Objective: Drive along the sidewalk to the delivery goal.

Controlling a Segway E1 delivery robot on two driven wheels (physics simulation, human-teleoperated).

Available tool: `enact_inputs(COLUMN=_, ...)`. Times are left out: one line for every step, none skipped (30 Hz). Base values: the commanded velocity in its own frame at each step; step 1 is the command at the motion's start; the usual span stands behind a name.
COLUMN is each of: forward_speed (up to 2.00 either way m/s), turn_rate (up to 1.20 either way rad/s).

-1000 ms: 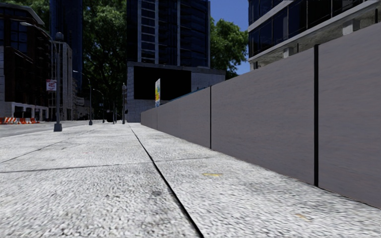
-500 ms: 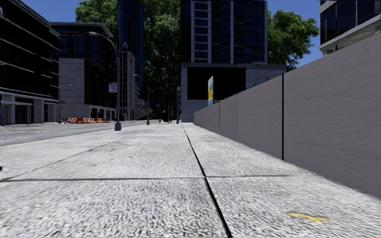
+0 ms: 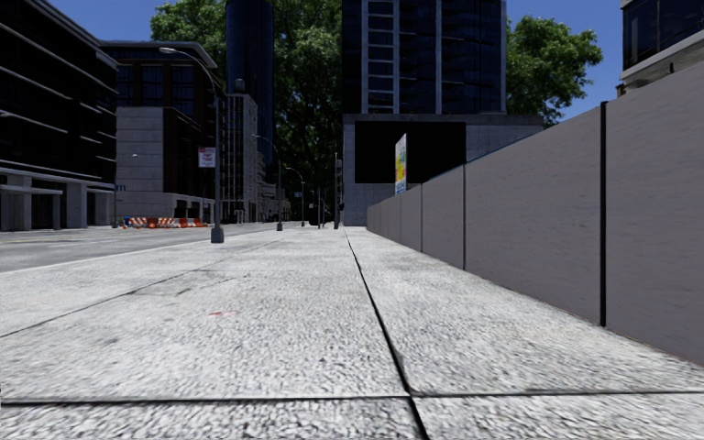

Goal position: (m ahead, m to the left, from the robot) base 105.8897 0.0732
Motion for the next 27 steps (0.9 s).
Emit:
enact_inputs(forward_speed=2.00, turn_rate=0.00)
enact_inputs(forward_speed=2.00, turn_rate=0.00)
enact_inputs(forward_speed=2.00, turn_rate=0.00)
enact_inputs(forward_speed=2.00, turn_rate=0.00)
enact_inputs(forward_speed=2.00, turn_rate=0.00)
enact_inputs(forward_speed=2.00, turn_rate=0.00)
enact_inputs(forward_speed=2.00, turn_rate=0.00)
enact_inputs(forward_speed=2.00, turn_rate=0.00)
enact_inputs(forward_speed=2.00, turn_rate=0.00)
enact_inputs(forward_speed=2.00, turn_rate=0.00)
enact_inputs(forward_speed=2.00, turn_rate=0.00)
enact_inputs(forward_speed=2.00, turn_rate=0.00)
enact_inputs(forward_speed=2.00, turn_rate=0.00)
enact_inputs(forward_speed=2.00, turn_rate=0.00)
enact_inputs(forward_speed=2.00, turn_rate=0.00)
enact_inputs(forward_speed=2.00, turn_rate=0.00)
enact_inputs(forward_speed=2.00, turn_rate=0.00)
enact_inputs(forward_speed=2.00, turn_rate=0.00)
enact_inputs(forward_speed=2.00, turn_rate=0.00)
enact_inputs(forward_speed=2.00, turn_rate=0.00)
enact_inputs(forward_speed=2.00, turn_rate=0.00)
enact_inputs(forward_speed=2.00, turn_rate=0.00)
enact_inputs(forward_speed=2.00, turn_rate=0.00)
enact_inputs(forward_speed=2.00, turn_rate=0.00)
enact_inputs(forward_speed=2.00, turn_rate=0.00)
enact_inputs(forward_speed=2.00, turn_rate=0.00)
enact_inputs(forward_speed=2.00, turn_rate=0.00)
